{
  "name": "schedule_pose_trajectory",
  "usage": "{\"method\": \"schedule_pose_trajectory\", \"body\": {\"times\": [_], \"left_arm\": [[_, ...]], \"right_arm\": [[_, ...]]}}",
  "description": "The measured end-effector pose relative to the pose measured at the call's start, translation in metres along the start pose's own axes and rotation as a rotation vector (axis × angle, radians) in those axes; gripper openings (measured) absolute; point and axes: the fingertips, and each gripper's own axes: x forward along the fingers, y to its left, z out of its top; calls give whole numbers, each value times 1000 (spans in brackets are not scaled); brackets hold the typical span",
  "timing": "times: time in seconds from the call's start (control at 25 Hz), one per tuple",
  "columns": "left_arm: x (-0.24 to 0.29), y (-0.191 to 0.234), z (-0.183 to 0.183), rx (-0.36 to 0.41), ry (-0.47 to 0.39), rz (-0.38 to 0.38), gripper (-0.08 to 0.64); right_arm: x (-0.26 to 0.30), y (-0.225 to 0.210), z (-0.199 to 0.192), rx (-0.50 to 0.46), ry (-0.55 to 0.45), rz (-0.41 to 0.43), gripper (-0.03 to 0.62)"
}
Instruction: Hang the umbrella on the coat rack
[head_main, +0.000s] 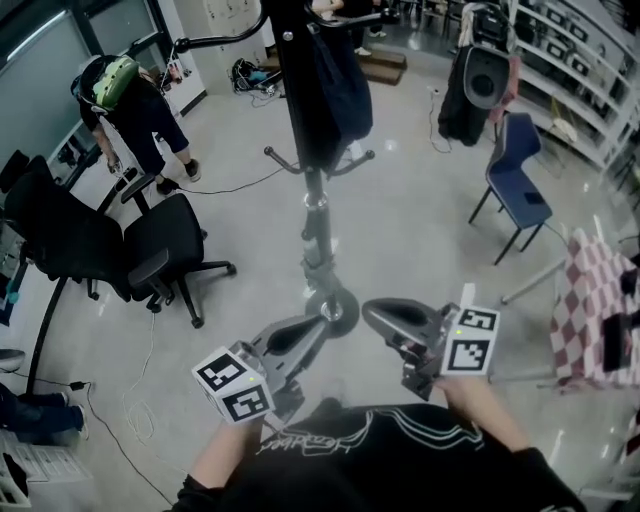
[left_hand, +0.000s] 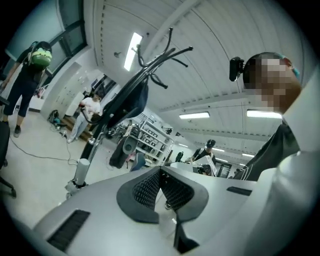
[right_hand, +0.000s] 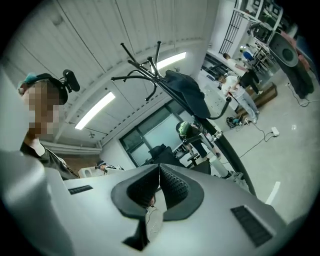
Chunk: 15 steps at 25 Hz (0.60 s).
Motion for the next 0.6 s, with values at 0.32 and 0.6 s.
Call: {"method": "schedule_pose_trajectory", "body": {"times": [0.32, 0.6], "left_arm": [[-9, -86, -4, 73, -33, -29, -2], [-19, -127, -10, 95, -56, -10, -2]], "right_arm": [[-53, 54, 1, -29, -73, 56, 15], [-91, 88, -2, -74, -110, 75, 14]]}}
